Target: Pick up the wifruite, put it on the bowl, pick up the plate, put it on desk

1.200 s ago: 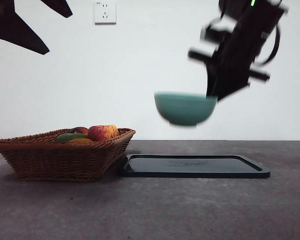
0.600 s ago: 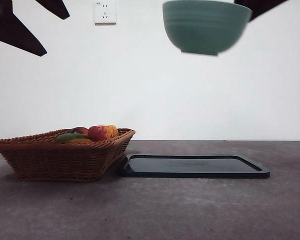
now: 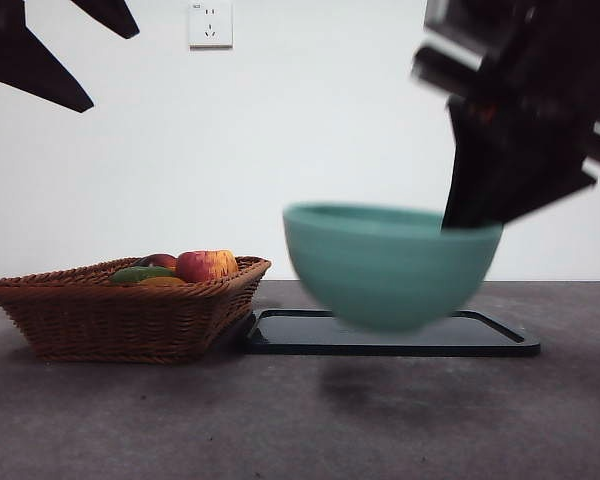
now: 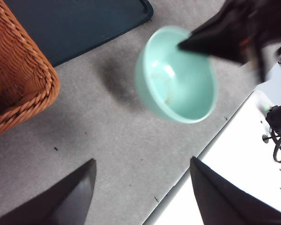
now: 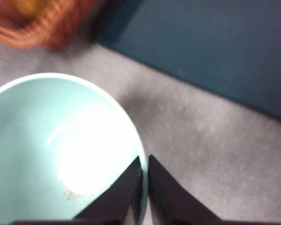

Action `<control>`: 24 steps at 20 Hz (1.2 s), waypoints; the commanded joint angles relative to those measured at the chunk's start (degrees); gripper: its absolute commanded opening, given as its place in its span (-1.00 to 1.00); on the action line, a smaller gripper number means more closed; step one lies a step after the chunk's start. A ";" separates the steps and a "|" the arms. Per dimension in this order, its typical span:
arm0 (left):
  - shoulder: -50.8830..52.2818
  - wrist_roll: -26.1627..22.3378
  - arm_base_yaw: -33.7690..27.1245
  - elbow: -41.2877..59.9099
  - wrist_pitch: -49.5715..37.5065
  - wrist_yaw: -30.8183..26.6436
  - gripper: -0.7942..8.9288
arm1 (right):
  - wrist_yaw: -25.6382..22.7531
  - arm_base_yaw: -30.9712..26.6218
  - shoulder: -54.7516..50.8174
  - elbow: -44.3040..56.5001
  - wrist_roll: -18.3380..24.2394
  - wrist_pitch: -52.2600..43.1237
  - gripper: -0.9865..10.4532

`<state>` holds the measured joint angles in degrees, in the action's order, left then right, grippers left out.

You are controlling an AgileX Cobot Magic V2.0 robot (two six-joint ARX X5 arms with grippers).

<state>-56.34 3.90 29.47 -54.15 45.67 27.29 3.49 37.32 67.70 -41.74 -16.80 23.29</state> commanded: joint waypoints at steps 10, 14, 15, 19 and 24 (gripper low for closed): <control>-0.42 -0.72 0.22 -0.55 -0.15 0.22 -0.20 | -2.08 0.87 11.02 0.55 -2.19 -5.70 -0.81; -0.44 -0.72 0.22 -0.55 -0.15 0.22 -0.20 | -2.05 1.25 10.82 0.48 -2.78 -5.70 -0.51; -0.44 -0.72 0.22 -0.55 -0.15 0.20 -0.20 | -2.03 1.25 10.69 0.44 -2.80 -5.66 -0.42; -0.44 -0.72 0.22 -0.55 -0.15 0.22 -0.20 | -2.05 1.25 7.30 0.37 -3.39 -4.37 -0.35; -0.44 -0.72 0.22 -0.55 0.02 0.20 -0.20 | -2.01 1.22 -5.42 -0.68 -2.43 5.18 -0.35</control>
<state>-56.34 3.90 29.47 -54.15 46.02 27.29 1.56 38.04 62.13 -41.23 -19.38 28.69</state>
